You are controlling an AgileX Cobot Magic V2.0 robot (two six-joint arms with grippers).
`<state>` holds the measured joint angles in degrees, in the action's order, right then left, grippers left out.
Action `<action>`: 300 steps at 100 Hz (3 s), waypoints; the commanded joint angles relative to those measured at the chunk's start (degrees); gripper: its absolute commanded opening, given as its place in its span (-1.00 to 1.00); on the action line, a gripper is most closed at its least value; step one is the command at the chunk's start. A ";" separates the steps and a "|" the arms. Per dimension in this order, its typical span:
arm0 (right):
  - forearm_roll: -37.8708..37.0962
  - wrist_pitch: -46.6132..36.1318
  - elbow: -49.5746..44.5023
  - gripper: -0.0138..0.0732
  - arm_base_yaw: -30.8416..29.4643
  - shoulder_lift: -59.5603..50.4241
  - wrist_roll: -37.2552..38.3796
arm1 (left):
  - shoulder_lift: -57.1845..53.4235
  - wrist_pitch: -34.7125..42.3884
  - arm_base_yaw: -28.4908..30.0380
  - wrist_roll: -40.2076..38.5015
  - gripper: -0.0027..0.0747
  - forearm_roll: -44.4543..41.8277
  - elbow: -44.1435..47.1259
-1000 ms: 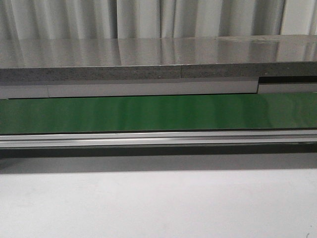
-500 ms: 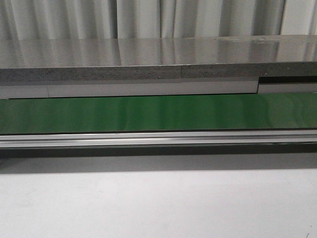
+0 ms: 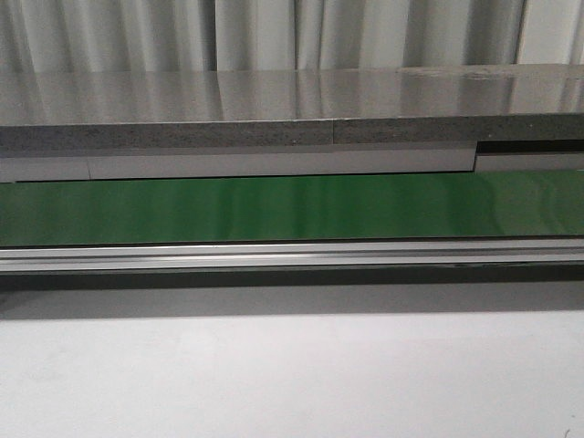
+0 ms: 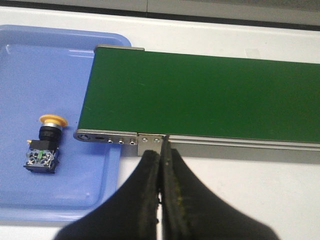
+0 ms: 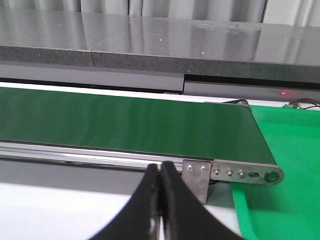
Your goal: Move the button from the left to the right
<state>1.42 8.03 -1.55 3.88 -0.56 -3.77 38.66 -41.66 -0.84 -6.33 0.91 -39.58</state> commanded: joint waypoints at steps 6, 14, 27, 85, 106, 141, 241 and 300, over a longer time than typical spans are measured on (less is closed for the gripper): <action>-0.09 -4.78 0.79 -0.84 -0.42 -1.13 0.00 | 1.66 3.40 -0.40 -0.47 -0.98 0.38 -1.98; -0.09 -4.78 0.79 -0.84 -0.42 -1.13 0.00 | 2.37 1.71 -0.40 -0.47 -0.98 0.38 -1.98; -0.09 -4.78 0.79 -0.84 -0.42 -1.13 0.00 | 2.86 -1.11 -0.40 -0.21 -0.97 -0.02 -1.98; -0.09 -4.78 0.79 -0.84 -0.42 -1.13 0.00 | 4.35 -10.29 0.94 0.39 0.49 -7.84 -2.50; -0.09 -4.78 0.79 -0.84 -0.42 -1.13 0.00 | 10.62 -10.58 8.47 -0.10 0.49 -10.38 -6.16; -0.09 -4.78 0.79 -0.84 -0.42 -1.13 0.00 | 30.70 -5.18 18.01 -0.10 0.49 -10.14 -15.17; -0.09 -4.78 0.79 -0.84 -0.42 -1.13 0.00 | 62.90 -3.42 23.20 4.46 0.48 -3.50 -28.92; -0.09 -4.78 0.79 -0.84 -0.42 -1.13 0.00 | 66.29 -5.47 23.20 4.46 -0.98 -2.25 -30.83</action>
<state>1.42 8.03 -1.55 3.88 -0.56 -3.77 108.27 -46.62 22.22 -1.73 -2.03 -67.76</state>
